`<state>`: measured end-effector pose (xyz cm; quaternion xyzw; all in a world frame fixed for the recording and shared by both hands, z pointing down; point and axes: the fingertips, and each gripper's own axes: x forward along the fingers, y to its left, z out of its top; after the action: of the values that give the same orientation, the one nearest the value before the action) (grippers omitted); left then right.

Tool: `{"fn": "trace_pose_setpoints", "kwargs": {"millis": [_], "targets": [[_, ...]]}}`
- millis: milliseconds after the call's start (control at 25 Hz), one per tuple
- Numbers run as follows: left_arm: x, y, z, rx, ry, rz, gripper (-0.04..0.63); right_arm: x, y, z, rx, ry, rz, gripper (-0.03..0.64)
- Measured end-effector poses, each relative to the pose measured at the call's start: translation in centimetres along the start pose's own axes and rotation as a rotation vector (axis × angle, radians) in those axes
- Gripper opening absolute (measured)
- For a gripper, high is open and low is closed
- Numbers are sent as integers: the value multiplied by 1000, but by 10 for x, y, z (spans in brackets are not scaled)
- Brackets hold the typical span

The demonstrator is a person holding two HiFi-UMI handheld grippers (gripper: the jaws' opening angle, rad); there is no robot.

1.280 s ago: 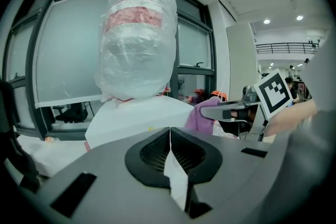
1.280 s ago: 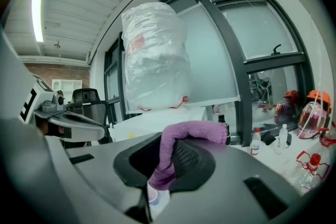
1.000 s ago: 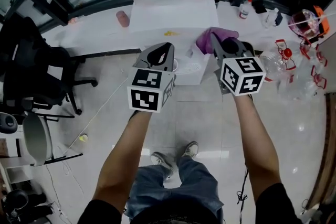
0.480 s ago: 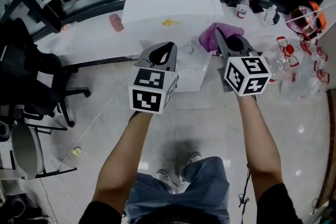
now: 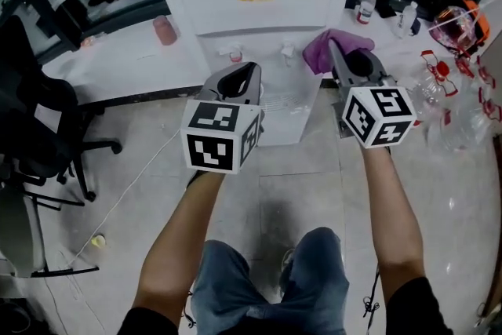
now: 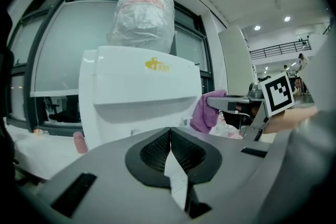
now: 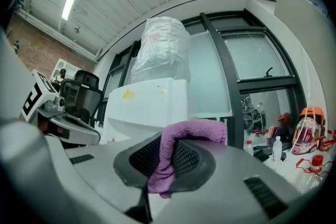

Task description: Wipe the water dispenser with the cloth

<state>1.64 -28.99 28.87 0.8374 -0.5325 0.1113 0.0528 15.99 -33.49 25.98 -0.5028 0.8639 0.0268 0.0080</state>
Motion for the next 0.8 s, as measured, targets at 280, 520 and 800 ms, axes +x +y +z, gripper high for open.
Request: {"fn": "trace_pose_setpoints", "kwargs": {"millis": [280,520,800], "targets": [[3,8,-42,0,-36,16,27,-2,6,-47,-36,-23,-5,43],[-2,21,-70,19,-56,42,26,0,12,-91,-58,8,-15,43],[0,41,-98,13,-59,65,26,1,12,-143,-51,67,-25,41]]}}
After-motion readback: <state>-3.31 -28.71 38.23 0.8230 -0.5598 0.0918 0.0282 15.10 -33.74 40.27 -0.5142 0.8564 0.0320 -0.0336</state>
